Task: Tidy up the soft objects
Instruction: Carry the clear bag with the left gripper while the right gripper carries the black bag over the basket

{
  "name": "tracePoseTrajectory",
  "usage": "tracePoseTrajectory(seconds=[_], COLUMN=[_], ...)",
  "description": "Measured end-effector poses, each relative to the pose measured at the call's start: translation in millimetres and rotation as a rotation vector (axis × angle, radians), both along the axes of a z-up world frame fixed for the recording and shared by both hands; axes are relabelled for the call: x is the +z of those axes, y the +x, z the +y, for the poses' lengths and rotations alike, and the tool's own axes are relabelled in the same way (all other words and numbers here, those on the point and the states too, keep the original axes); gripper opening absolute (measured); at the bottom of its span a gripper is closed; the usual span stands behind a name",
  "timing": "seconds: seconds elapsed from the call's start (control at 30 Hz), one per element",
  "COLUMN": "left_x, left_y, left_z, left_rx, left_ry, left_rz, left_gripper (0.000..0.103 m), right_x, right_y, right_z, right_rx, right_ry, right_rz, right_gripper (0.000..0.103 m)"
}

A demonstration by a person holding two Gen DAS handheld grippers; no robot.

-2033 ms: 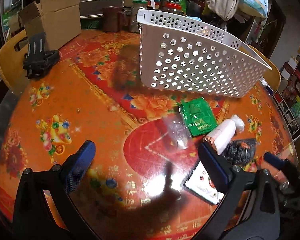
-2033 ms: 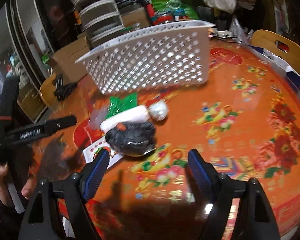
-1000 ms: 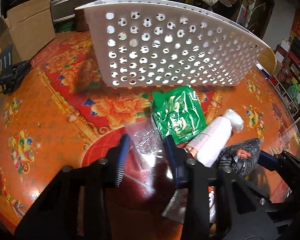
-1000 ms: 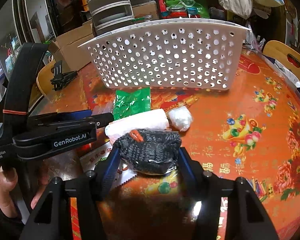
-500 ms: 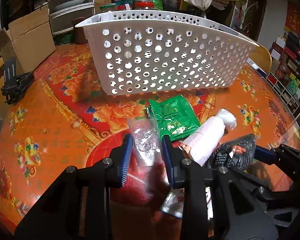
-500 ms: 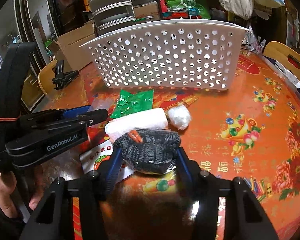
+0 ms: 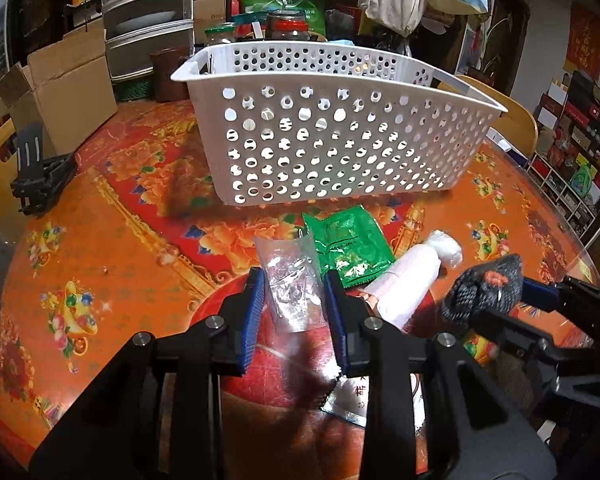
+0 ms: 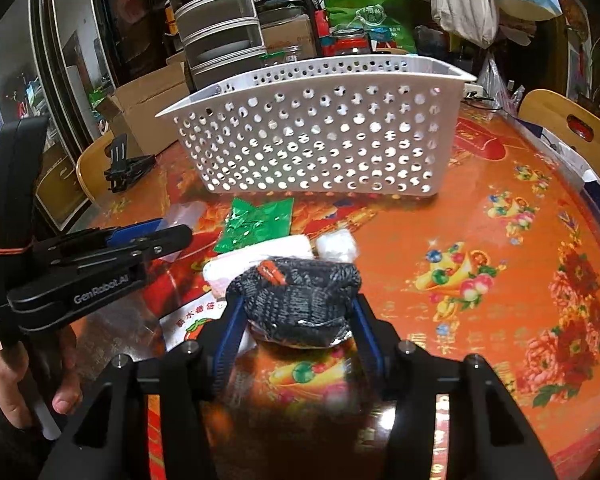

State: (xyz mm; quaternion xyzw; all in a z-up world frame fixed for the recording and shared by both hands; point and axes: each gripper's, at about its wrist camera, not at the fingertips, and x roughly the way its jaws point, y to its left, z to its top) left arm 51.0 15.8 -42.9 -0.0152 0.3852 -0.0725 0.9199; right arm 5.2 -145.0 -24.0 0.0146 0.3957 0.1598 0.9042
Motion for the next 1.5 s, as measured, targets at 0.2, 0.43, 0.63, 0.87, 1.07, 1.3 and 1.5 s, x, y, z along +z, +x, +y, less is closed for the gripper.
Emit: tracePoseTrajectory(seconds=[0.2,0.43,0.63,0.87,1.07,1.3,1.5], left_x=[10,36,66,117,148,151,133], left_y=[-6,-13,-14,3,44,97,140], left_z=[4,8,11,13,11,-3,-17], left_rx=[-0.003,-0.002,-0.006,-0.009,-0.011,-0.013,-0.009], left_ry=[-0.01,-0.01,0.0,0.022,0.036,0.063,0.075], left_rz=[-0.031,-0.089,-0.14,-0.212,-0.206,-0.169,-0.098], left_gripper=[0.028,0.028,0.028,0.028,0.028,0.028,0.028], right_x=[22,55,95,133,144,133,114], right_y=[-1,6,17,45,87,131,163], right_z=[-8,-23,-31,-30,-30,-24,-24], right_rx=[-0.008,-0.008,0.005,0.025,0.009,-0.001,-0.007], right_ry=[-0.006,0.039,0.055,0.014,-0.021,-0.063,-0.077], right_rz=[-0.046,-0.085,-0.146,-0.187,-0.163,-0.101,-0.035], right_gripper=[0.052,0.052,0.052,0.052,0.052,0.052,0.052])
